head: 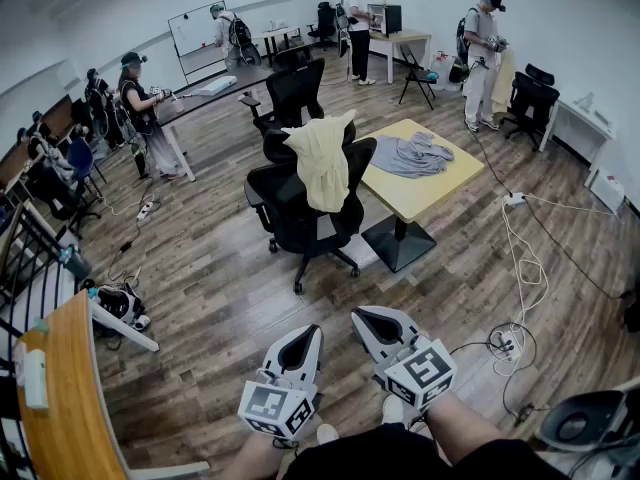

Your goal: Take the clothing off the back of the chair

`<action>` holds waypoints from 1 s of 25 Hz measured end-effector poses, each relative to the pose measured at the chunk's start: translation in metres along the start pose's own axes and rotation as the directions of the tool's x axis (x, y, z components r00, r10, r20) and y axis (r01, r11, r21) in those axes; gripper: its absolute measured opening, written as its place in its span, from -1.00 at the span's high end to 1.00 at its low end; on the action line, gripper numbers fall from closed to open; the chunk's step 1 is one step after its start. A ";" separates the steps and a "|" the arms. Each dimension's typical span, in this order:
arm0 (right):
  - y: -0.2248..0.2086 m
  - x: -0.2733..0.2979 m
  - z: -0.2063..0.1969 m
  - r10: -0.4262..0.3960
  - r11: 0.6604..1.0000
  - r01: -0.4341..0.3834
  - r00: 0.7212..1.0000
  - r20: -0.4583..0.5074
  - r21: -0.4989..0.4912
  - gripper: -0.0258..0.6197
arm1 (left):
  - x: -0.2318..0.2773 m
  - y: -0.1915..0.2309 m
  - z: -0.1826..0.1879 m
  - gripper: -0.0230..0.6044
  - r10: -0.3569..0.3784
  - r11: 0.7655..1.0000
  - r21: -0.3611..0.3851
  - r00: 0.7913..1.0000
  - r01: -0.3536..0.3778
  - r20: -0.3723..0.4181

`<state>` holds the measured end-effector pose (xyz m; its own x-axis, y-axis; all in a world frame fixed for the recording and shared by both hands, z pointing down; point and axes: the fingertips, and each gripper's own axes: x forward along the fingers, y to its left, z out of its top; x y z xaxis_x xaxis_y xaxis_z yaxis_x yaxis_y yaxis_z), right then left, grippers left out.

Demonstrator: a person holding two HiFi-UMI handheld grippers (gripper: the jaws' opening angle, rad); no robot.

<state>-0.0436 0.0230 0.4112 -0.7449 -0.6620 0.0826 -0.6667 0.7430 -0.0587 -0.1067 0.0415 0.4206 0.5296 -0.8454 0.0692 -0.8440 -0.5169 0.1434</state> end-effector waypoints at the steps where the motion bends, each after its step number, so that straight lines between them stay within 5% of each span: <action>1: -0.002 0.001 0.000 0.001 1.000 -0.001 1.000 0.001 -0.001 0.89 | 0.002 0.001 0.000 0.88 0.000 1.000 0.002 1.000 0.000 -0.001; 25: -0.108 0.001 0.011 0.085 0.996 -0.085 0.996 0.027 -0.013 0.88 | 0.095 -0.024 -0.004 0.88 0.074 0.997 0.000 0.997 -0.074 -0.001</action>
<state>0.0273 -0.0585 0.4066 -0.7992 -0.5989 0.0506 -0.6010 0.7975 -0.0529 -0.0356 -0.0256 0.4278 0.4654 -0.8814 0.0811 -0.8811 -0.4526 0.1375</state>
